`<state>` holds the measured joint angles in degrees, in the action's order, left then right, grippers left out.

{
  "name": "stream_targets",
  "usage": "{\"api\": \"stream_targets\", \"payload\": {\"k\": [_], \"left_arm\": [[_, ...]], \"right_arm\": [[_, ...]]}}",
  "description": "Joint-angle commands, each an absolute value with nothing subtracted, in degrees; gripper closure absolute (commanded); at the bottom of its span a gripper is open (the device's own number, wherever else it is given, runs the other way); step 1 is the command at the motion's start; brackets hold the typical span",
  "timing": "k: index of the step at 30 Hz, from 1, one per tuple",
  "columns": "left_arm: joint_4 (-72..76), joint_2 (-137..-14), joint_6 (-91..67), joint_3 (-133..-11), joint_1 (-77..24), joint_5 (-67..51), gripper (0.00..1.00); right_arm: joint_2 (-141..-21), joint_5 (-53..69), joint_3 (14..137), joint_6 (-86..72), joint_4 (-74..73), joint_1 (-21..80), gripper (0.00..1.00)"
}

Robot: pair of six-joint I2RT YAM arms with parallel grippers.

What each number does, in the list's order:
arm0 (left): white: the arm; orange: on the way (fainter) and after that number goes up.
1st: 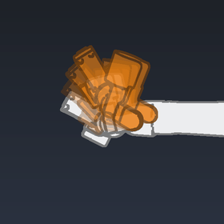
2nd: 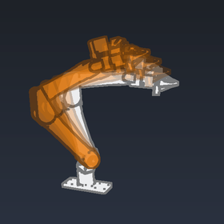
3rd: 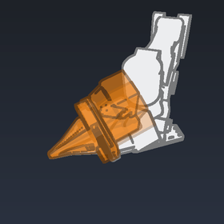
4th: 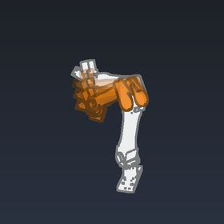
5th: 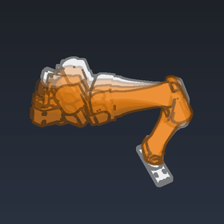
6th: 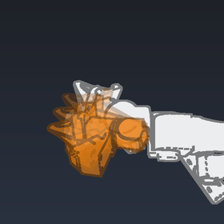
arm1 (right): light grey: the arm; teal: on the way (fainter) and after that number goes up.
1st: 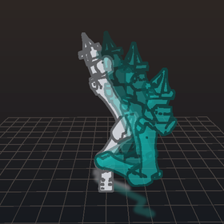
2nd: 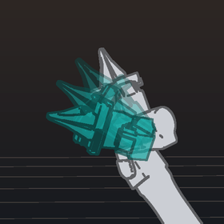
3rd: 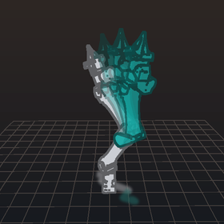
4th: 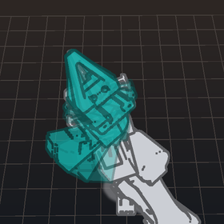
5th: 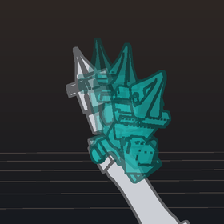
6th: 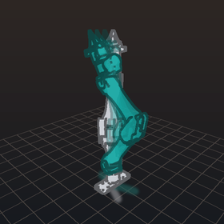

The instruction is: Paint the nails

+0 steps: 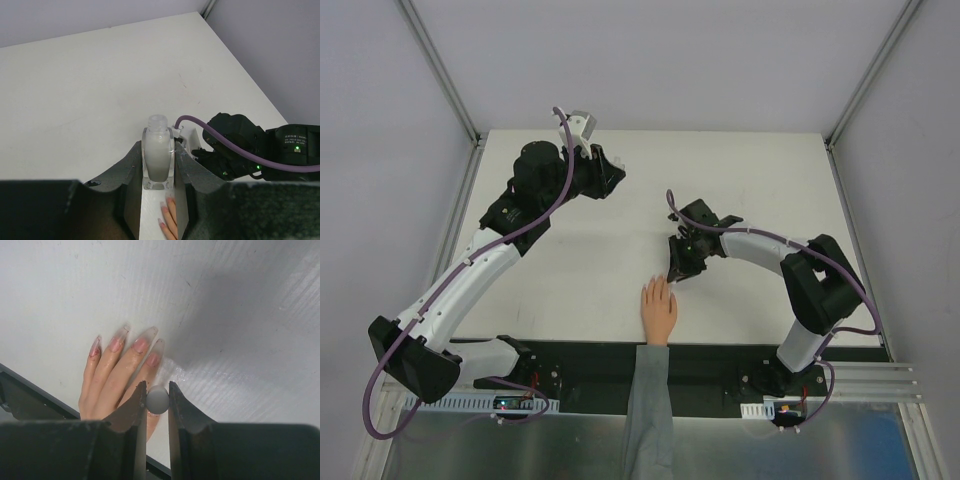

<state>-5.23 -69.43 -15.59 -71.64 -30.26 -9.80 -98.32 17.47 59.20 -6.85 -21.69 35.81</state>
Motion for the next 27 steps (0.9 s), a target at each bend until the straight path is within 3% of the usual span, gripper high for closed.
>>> {"api": "stream_targets", "payload": {"k": [1,27], "left_arm": [[-3.2,-68.6,-16.0,-73.0,-29.5,-9.3,1.0],[-2.2,-64.1,-19.5,-69.6,-29.6,-7.6,1.0]], "right_arm": [[-96.2,18.6,58.2,-7.5,-21.8,35.8,1.0],[-92.2,17.0,54.6,-8.6,-19.9,38.0,1.0]]}}
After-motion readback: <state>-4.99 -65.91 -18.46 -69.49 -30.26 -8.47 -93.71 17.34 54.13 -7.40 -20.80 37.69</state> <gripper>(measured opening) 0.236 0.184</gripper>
